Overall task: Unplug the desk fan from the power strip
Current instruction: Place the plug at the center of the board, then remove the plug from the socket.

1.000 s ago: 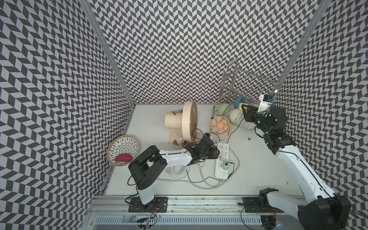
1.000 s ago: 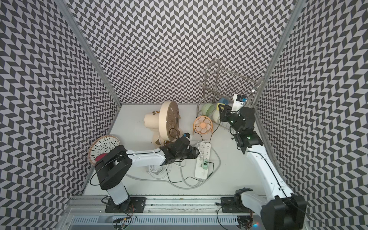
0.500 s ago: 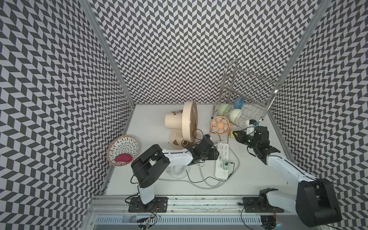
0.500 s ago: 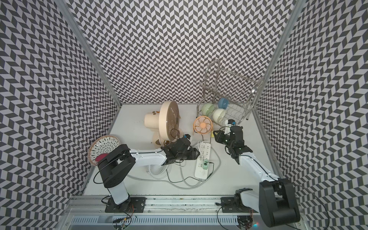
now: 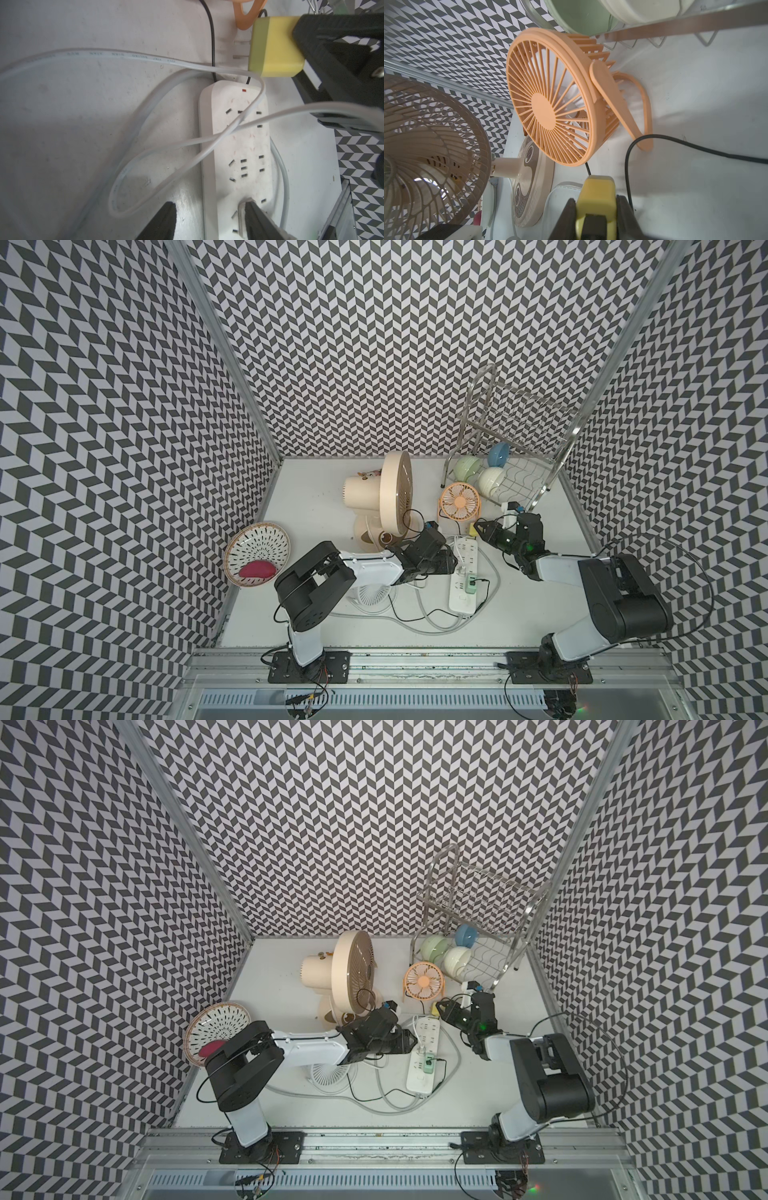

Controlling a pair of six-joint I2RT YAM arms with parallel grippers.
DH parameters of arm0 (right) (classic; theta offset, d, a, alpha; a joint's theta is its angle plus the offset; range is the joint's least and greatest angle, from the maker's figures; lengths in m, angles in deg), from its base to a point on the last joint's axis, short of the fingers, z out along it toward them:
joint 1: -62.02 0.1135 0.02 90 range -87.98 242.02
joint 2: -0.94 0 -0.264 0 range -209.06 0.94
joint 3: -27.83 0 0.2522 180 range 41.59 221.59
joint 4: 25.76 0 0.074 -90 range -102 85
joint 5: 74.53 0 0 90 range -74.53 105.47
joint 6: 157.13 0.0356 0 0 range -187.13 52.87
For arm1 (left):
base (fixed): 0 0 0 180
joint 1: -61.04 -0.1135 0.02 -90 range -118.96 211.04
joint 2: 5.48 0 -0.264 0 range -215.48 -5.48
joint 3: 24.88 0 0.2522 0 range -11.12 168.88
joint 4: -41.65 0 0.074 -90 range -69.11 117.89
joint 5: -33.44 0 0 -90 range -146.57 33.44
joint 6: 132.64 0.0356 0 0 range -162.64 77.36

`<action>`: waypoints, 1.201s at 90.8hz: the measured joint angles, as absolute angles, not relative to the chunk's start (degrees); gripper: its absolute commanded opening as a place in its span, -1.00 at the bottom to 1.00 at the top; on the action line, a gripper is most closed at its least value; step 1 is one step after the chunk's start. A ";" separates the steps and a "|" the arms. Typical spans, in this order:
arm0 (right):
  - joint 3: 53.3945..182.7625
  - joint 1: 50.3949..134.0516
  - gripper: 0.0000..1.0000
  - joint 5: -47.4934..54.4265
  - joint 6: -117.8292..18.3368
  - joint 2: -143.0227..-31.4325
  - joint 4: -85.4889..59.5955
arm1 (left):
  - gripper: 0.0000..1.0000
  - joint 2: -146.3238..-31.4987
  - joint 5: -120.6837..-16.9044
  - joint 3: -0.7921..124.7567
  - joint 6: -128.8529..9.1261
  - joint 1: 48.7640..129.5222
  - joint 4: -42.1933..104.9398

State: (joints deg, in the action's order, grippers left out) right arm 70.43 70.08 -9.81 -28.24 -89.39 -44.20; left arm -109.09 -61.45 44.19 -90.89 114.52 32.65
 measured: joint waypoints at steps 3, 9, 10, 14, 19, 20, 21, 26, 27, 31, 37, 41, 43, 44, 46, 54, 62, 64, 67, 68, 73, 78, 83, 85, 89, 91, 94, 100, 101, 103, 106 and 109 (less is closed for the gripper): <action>70.38 70.08 -0.11 -9.64 -28.35 -89.89 -44.73 | 0.21 -109.09 -61.45 44.19 -91.00 114.52 32.71; 70.34 70.08 0.15 -9.00 -29.00 -90.28 -45.03 | 0.21 -109.09 -61.45 44.19 -91.22 114.52 32.95; 70.34 70.10 0.19 -8.72 -28.98 -90.28 -44.99 | 0.22 -109.09 -61.45 44.19 -91.22 114.52 32.99; 70.36 70.08 0.36 -7.93 -29.64 -90.26 -44.79 | 0.22 -109.09 -61.45 44.19 -91.33 114.52 33.13; 70.38 70.08 0.51 -6.56 -30.66 -90.20 -44.07 | 0.23 -109.09 -61.45 44.19 -91.37 114.52 33.26; 70.38 70.08 0.55 -6.25 -30.75 -90.13 -43.74 | 0.23 -109.09 -61.45 44.19 -91.37 114.52 33.32; 70.41 70.10 0.58 -5.94 -30.99 -90.11 -43.46 | 0.23 -109.09 -61.45 44.19 -91.37 114.52 33.34; 70.56 70.08 0.69 -4.02 -32.04 -89.37 -41.14 | 0.23 -109.09 -61.45 44.19 -91.40 114.52 33.48; 70.62 70.08 0.70 -3.76 -32.13 -89.21 -40.57 | 0.23 -109.09 -61.45 44.19 -91.40 114.52 33.48; 71.04 70.08 0.73 -2.03 -33.07 -88.01 -37.99 | 0.23 -109.09 -61.45 44.19 -91.42 114.52 33.56; 71.94 70.08 0.74 0.42 -34.42 -85.39 -33.86 | 0.22 -109.09 -61.45 44.19 -91.46 114.52 33.76; 72.59 70.08 0.74 2.01 -35.27 -83.09 -31.00 | 0.22 -109.09 -61.47 44.19 -91.55 114.52 33.85; 72.99 70.08 0.74 2.67 -35.78 -81.54 -29.34 | 0.22 -109.09 -61.47 44.19 -91.57 114.52 33.85; 73.12 70.08 0.74 3.11 -36.04 -80.91 -28.62 | 0.22 -109.09 -61.49 44.19 -91.57 114.52 33.85; 73.40 70.08 0.74 3.61 -36.35 -79.42 -27.33 | 0.22 -109.09 -61.52 44.19 -91.59 114.52 33.87; 74.49 70.10 0.73 5.16 -37.98 -73.26 -21.84 | 0.22 -109.09 -61.76 44.19 -91.68 114.52 34.02; 75.65 70.80 0.67 5.66 -39.49 -67.29 -16.01 | 0.22 -109.12 -62.00 44.16 -91.83 114.52 34.59; 75.94 71.17 0.64 5.66 -39.73 -66.13 -14.63 | 0.21 -109.16 -62.04 44.16 -91.85 114.52 34.79; 76.42 72.26 0.61 5.75 -40.19 -64.49 -12.31 | 0.19 -109.27 -62.13 44.16 -91.96 114.52 35.11; 76.59 72.72 0.59 5.88 -40.45 -64.08 -11.68 | 0.18 -109.31 -62.15 44.16 -92.03 114.52 35.20; 77.25 75.41 0.53 5.79 -40.96 -62.24 -8.18 | 0.13 -109.53 -62.30 44.16 -92.20 114.50 35.53; 77.49 78.49 0.47 5.73 -41.46 -60.95 -4.92 | 0.09 -109.66 -62.32 44.14 -92.49 114.30 35.62; 77.53 81.88 0.42 5.77 -41.66 -59.53 -1.10 | 0.06 -109.66 -62.28 43.77 -92.95 114.21 35.90; 77.53 83.32 0.38 5.79 -41.57 -58.92 0.52 | 0.06 -109.66 -62.26 43.57 -93.08 114.12 35.99; 77.55 85.57 0.32 5.86 -41.50 -57.83 3.10 | 0.04 -109.66 -62.21 43.07 -93.69 113.97 36.10; 77.53 86.88 0.30 5.88 -41.37 -57.19 4.45 | 0.03 -109.64 -62.17 42.77 -93.80 113.86 36.14; 77.55 88.44 0.27 5.88 -41.09 -56.47 6.00 | 0.02 -109.60 -62.02 42.26 -94.19 113.80 36.14; 77.55 91.21 0.19 6.03 -40.26 -55.27 8.58 | 0.00 -109.42 -61.78 41.17 -95.07 113.73 36.01; 77.58 91.65 0.18 6.10 -40.28 -55.18 8.93 | 0.00 -109.38 -61.78 41.00 -95.26 113.73 36.01; 77.60 92.54 0.15 6.23 -39.82 -54.96 9.68 | 0.00 -109.27 -61.78 40.65 -95.46 113.73 35.92; 77.66 93.79 0.12 6.49 -39.65 -54.87 10.53 | -0.01 -109.12 -61.80 40.21 -95.94 113.71 35.88; 77.73 94.99 0.10 6.80 -39.08 -54.90 11.31 | -0.02 -109.03 -61.80 39.97 -96.33 113.71 35.79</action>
